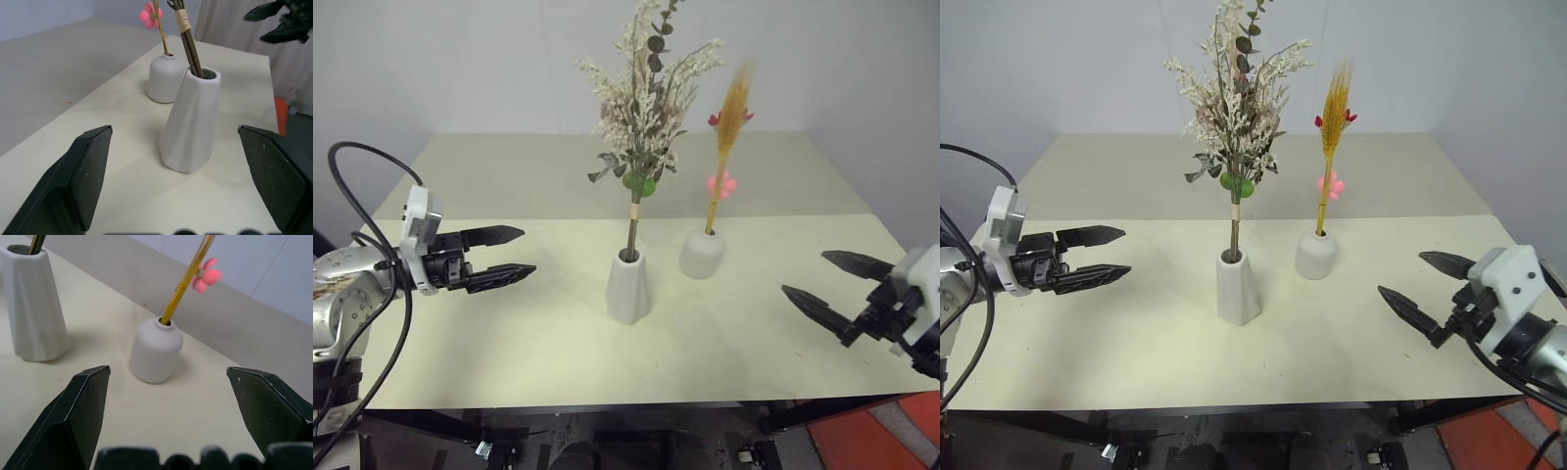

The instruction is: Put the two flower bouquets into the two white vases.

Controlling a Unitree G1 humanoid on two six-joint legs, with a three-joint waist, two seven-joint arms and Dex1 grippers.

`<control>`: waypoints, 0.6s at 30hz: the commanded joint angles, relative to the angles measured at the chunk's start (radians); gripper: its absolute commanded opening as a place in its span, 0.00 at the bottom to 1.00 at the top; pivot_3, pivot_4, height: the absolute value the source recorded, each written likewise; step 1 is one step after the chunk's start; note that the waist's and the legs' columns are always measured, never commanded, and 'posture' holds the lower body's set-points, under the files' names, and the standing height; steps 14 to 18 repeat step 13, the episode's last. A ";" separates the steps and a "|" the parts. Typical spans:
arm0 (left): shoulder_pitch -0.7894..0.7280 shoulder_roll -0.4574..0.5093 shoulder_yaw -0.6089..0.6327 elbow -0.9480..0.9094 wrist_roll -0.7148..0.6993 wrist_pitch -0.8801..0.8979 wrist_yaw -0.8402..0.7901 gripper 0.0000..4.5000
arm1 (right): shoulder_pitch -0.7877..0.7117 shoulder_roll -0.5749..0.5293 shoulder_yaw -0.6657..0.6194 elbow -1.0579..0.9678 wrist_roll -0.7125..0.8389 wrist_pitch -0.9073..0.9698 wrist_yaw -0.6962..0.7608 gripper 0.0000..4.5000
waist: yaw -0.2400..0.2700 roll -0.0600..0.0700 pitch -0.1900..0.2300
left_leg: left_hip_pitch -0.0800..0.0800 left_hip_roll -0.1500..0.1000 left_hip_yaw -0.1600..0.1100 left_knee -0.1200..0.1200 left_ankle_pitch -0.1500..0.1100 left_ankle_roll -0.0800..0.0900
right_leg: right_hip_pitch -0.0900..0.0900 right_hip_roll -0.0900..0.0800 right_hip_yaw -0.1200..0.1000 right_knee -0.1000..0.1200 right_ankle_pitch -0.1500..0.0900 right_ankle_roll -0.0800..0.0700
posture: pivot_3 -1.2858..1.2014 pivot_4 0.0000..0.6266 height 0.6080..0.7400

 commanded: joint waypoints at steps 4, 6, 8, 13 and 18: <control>-0.003 0.000 0.031 -0.024 -0.014 -0.034 0.023 1.00 | 0.023 -0.033 -0.077 0.002 0.011 -0.020 0.046 1.00 | -0.001 0.000 0.000 | 0.000 0.000 0.001 0.000 0.000 0.000 | 0.000 0.000 0.000 0.000 0.000 0.000 | 0.52 0.24 1.00; -0.013 -0.009 0.033 -0.015 -0.021 -0.038 0.030 1.00 | 0.026 -0.036 -0.076 0.001 0.012 -0.019 0.047 1.00 | -0.002 0.000 0.000 | 0.000 0.001 0.001 0.000 0.000 0.000 | 0.000 0.000 0.000 0.000 0.000 0.000 | 0.52 0.24 1.00; -0.028 -0.024 0.026 -0.015 -0.025 -0.032 0.047 1.00 | 0.032 -0.037 -0.075 0.014 0.006 -0.024 0.054 1.00 | -0.001 0.000 0.000 | 0.000 0.001 0.001 0.000 0.000 0.000 | 0.000 0.000 0.000 0.000 0.000 0.000 | 0.52 0.24 1.00; -0.053 -0.036 0.003 -0.039 -0.027 -0.016 0.056 1.00 | 0.065 -0.021 -0.086 -0.013 0.011 -0.027 0.064 1.00 | -0.001 0.000 0.000 | 0.000 0.001 0.001 0.000 0.000 0.000 | 0.000 0.000 0.000 0.000 0.001 -0.001 | 0.52 0.24 1.00; -0.053 -0.036 0.003 -0.039 -0.027 -0.016 0.056 1.00 | 0.065 -0.021 -0.086 -0.013 0.011 -0.027 0.064 1.00 | -0.001 0.000 0.000 | 0.000 0.001 0.001 0.000 0.000 0.000 | 0.000 0.000 0.000 0.000 0.001 -0.001 | 0.52 0.24 1.00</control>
